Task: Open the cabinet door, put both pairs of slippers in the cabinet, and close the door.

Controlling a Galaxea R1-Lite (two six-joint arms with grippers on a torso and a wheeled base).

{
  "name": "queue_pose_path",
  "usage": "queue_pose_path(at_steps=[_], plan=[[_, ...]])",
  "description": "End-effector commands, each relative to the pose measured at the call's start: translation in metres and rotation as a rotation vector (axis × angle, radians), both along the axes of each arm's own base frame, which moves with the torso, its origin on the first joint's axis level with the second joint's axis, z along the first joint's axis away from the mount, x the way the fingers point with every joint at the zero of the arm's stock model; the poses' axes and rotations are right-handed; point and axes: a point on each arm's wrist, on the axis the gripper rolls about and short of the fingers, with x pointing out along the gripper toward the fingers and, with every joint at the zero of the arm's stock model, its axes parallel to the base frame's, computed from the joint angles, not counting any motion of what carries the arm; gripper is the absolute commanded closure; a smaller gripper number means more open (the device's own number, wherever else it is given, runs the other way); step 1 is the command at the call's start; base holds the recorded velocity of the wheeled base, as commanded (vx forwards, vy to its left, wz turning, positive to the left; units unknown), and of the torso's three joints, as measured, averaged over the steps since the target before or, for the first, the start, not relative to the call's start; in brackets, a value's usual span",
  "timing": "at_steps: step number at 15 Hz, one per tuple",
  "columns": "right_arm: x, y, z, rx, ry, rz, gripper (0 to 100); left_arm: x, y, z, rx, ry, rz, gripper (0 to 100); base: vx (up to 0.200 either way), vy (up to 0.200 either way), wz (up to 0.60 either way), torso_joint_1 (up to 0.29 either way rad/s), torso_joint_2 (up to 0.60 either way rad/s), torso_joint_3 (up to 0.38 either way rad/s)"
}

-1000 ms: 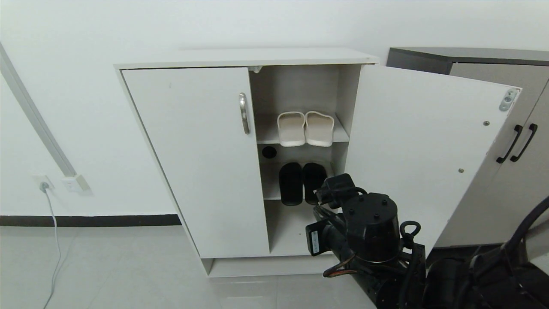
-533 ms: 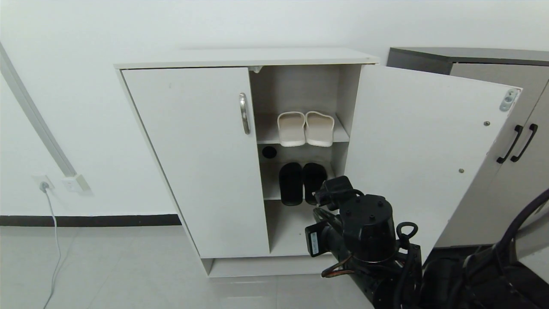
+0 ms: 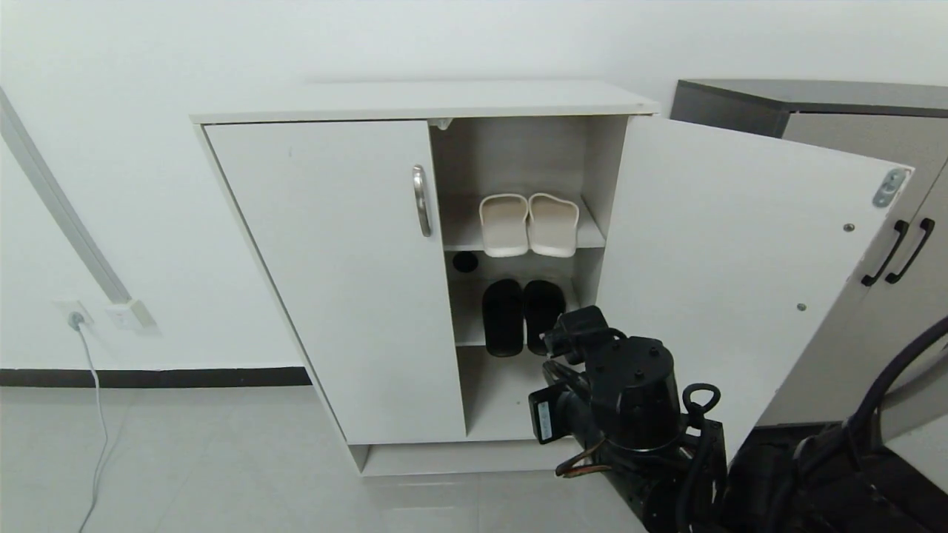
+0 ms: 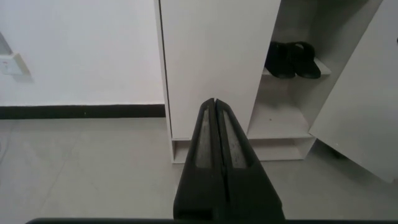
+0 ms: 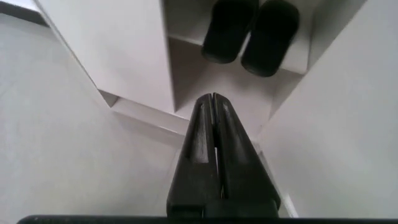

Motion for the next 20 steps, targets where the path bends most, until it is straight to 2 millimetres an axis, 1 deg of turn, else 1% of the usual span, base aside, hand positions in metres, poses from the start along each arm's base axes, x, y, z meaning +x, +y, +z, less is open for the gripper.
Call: queue_pose_path(at_steps=[1,3,9,20], plan=[[-0.0010,0.0006,0.0001,0.001,-0.001,0.003,100,0.0001,0.0000,0.0003,0.000,-0.001,0.000,100,0.000,0.000,0.00,0.056,-0.54,-0.364],[-0.0011,0.0004,-0.0002,0.000,-0.001,0.002,100,0.0001,0.0000,0.0003,0.000,-0.001,0.000,100,0.000,0.000,0.00,0.032,-0.50,-0.364],[-0.0014,0.0000,-0.0001,-0.003,-0.002,0.002,100,0.0001,0.0000,0.0003,0.000,-0.001,-0.001,100,0.000,0.000,0.00,0.116,-0.46,-0.343],[-0.0014,-0.0001,-0.0010,-0.006,0.000,0.001,100,0.0001,0.0000,0.0003,0.000,-0.001,-0.001,100,0.000,0.000,0.00,0.177,-0.49,-0.316]])
